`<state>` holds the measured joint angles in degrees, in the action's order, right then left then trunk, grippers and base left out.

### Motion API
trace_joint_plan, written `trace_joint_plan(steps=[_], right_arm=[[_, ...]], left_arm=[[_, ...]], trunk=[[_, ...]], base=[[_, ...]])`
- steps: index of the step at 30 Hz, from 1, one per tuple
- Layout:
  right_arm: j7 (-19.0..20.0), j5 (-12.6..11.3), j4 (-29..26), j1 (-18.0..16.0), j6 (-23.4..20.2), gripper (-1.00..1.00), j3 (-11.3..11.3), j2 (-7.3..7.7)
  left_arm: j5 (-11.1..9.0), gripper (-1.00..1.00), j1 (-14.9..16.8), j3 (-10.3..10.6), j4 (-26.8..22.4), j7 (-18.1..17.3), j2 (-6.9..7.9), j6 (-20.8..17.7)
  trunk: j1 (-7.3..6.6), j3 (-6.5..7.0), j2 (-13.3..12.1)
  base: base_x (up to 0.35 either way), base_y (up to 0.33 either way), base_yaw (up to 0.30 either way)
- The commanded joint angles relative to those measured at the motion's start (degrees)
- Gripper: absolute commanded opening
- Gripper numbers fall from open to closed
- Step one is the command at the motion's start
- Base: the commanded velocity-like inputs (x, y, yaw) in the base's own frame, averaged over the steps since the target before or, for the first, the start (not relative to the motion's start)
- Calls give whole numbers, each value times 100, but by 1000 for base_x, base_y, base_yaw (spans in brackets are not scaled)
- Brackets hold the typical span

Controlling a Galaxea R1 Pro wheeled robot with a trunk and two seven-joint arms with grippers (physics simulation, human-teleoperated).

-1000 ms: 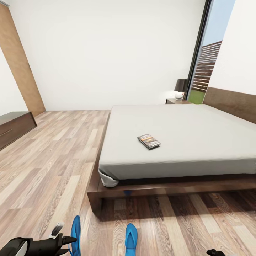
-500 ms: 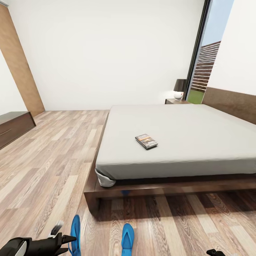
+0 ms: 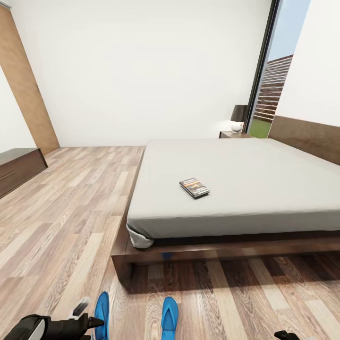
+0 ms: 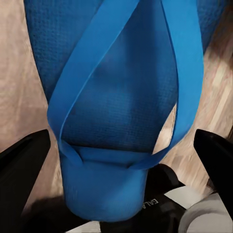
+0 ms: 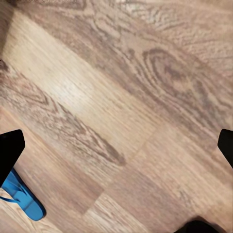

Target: In the bedroom, move the book from the bed onto either nightstand, and place the two sandals side by side next to the bed.

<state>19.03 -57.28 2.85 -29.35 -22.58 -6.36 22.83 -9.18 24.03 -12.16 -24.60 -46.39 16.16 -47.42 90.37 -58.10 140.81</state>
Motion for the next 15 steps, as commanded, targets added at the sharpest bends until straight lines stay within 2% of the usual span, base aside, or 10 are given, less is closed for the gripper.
trace_joint_plan(steps=[1,2,8,10,12,15], right_arm=[[37,-50,18,-9,-25,100,-53,1],[36,-55,17,-9,-31,100,-52,1],[33,-101,14,-9,-65,100,-54,7],[38,-134,8,-9,-60,100,-12,30],[57,-161,-9,-9,-54,100,11,50],[97,-261,-72,-9,-58,100,37,103]], left_arm=[[15,-100,-2,-18,-6,142,-116,-21],[14,-100,-4,-17,-9,230,-177,-21],[16,-100,23,-15,-25,1099,-775,-14],[39,-100,38,-12,-26,1486,-1072,-5],[41,-100,48,-9,-27,1841,-1264,16],[30,-100,81,-7,-27,2307,-1469,90]], trunk=[[-1,-5,2],[-1,-5,2],[-1,-5,2],[-1,-5,2],[-1,-5,2],[-1,-5,2]], base=[[0,0,0],[0,0,0],[0,0,0],[0,0,0],[0,0,0],[0,0,0]])
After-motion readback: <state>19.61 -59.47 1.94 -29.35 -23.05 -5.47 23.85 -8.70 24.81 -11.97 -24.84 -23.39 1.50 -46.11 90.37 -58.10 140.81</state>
